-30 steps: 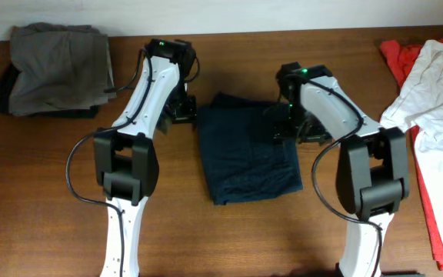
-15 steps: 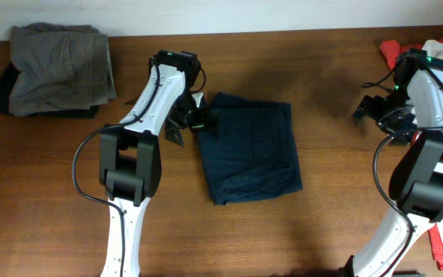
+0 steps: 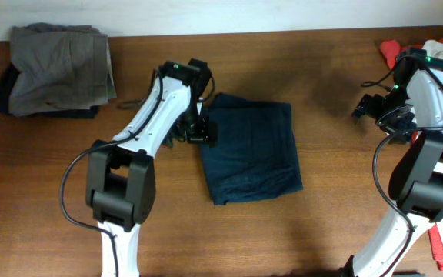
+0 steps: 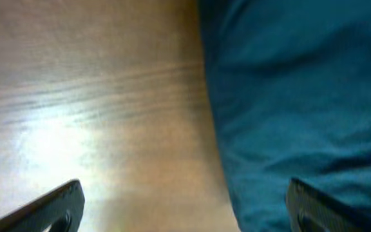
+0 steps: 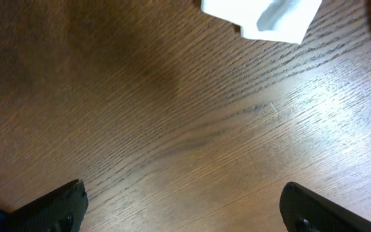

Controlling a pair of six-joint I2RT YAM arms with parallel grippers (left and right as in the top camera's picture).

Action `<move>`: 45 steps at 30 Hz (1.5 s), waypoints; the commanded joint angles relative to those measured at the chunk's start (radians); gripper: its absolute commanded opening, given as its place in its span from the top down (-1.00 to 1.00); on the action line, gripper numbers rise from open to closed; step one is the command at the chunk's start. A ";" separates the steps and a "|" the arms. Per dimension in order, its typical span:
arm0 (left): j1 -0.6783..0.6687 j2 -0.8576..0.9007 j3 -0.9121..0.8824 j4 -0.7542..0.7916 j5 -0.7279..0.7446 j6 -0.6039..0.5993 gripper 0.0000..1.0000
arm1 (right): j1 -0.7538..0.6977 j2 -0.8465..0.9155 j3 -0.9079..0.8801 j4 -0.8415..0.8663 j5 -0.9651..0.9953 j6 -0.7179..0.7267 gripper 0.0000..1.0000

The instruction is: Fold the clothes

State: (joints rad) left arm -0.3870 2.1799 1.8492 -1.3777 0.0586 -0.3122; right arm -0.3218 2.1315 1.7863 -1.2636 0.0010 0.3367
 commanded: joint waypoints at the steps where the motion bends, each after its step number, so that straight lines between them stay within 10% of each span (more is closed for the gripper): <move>1: -0.004 -0.196 -0.233 0.136 -0.006 -0.013 -0.96 | 0.001 0.002 0.019 0.003 -0.001 0.005 -0.98; 7: -0.003 -0.310 -0.555 0.584 0.344 -0.012 -0.98 | 0.001 0.002 0.019 0.033 -0.002 0.005 -0.97; 12: -0.003 -0.230 -0.602 0.694 0.339 -0.040 -0.78 | 0.001 0.002 0.019 0.034 -0.001 0.005 -0.97; 16: 0.002 -0.172 -0.601 0.733 0.323 -0.043 -0.31 | 0.001 0.002 0.019 0.034 -0.001 0.005 -0.97; 18: 0.025 -0.172 -0.599 0.740 0.259 -0.065 0.54 | 0.001 0.002 0.019 0.034 -0.001 0.005 -0.97; 20: 0.103 -0.172 -0.582 0.737 0.221 -0.043 0.98 | 0.001 0.002 0.019 0.034 -0.001 0.005 -0.97; 24: 0.275 -0.172 -0.483 0.734 0.213 0.262 0.98 | 0.001 0.002 0.019 0.034 -0.002 0.006 -0.97; 29: 0.427 -0.172 -0.320 0.750 -0.064 0.373 0.98 | 0.001 0.002 0.019 0.034 -0.001 0.005 -0.97; 45: 0.599 -0.170 0.044 0.831 -0.161 0.419 0.98 | 0.001 0.002 0.019 0.034 -0.001 0.005 -0.97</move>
State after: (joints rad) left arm 0.2214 2.0109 1.8271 -0.5468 -0.0868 0.0910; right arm -0.3218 2.1315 1.7878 -1.2289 -0.0017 0.3370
